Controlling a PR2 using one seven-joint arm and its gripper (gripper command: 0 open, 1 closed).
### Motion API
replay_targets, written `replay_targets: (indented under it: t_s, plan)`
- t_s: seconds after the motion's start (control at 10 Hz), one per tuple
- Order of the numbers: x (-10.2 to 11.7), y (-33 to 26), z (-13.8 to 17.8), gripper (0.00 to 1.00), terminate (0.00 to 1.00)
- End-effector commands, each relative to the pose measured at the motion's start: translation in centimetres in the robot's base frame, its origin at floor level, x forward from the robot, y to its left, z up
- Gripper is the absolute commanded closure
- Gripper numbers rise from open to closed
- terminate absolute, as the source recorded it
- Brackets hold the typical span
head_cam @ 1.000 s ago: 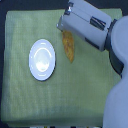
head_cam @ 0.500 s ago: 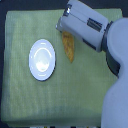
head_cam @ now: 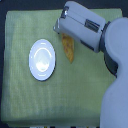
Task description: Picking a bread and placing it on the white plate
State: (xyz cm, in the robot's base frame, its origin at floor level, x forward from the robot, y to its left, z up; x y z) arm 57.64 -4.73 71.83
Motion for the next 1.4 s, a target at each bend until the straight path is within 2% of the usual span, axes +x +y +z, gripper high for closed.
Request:
replay_targets:
  t_s: [0.0,0.2,0.3,0.9,1.3]
  plan:
    - [-3.2,-0.8,-1.3,0.0,0.0]
    - [-3.2,-1.4,-1.1,0.0,0.0]
    - [-3.2,-1.5,-1.0,1.0,0.0]
    - [-2.3,-2.0,0.1,1.0,0.0]
    - [-2.5,-2.7,1.3,1.0,0.0]
